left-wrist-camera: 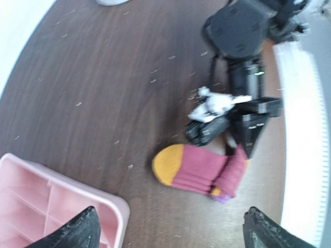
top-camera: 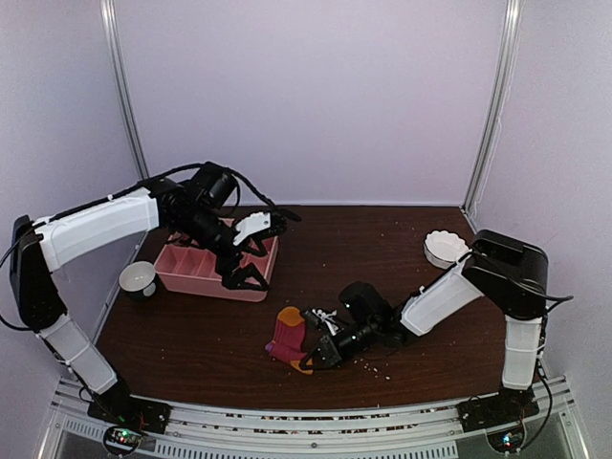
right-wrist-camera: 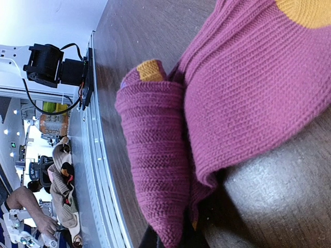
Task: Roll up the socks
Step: Roll the sock.
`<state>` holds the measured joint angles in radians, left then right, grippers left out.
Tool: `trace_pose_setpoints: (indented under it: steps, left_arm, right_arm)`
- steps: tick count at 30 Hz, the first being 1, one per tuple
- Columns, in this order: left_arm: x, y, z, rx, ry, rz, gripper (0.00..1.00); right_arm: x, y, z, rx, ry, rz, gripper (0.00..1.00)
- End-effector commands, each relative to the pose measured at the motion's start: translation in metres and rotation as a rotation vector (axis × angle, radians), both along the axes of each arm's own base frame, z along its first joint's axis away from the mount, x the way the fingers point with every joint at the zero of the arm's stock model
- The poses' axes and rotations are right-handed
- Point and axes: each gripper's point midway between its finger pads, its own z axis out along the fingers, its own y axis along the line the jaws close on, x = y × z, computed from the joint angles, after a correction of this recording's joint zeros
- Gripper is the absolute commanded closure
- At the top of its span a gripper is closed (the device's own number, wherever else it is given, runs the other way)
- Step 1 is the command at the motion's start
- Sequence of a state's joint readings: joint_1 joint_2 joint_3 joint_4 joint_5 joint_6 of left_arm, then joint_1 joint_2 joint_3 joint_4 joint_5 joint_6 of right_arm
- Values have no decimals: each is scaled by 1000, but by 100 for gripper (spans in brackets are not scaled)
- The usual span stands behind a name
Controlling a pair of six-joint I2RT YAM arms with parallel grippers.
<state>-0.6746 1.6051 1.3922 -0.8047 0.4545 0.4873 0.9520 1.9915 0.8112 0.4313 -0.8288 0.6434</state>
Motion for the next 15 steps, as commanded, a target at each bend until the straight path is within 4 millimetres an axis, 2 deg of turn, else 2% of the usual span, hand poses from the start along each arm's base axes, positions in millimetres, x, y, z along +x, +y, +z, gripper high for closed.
trace_pose_setpoints:
  steps: [1,4,8,10,12,15]
  left_arm:
    - [-39,-14,-34,-16,327,-198,2]
    - [-66,-26,-77,74,367,-286,2]
    - [-80,-37,-115,102,371,-288,9]
    - [-83,-37,-127,107,373,-271,17]
    - [-83,-34,-137,121,364,-246,30]
    - [-82,-35,-144,115,363,-228,38]
  right_arm:
    - [-13,-89,-106,-483,125,-158,100]
    - [-11,-85,-102,-474,125,-161,100]
    - [-7,-84,-99,-463,128,-180,100]
    - [-6,-82,-97,-451,132,-188,100]
    - [-5,-79,-95,-436,134,-197,100]
    - [-2,-76,-93,-422,137,-208,100]
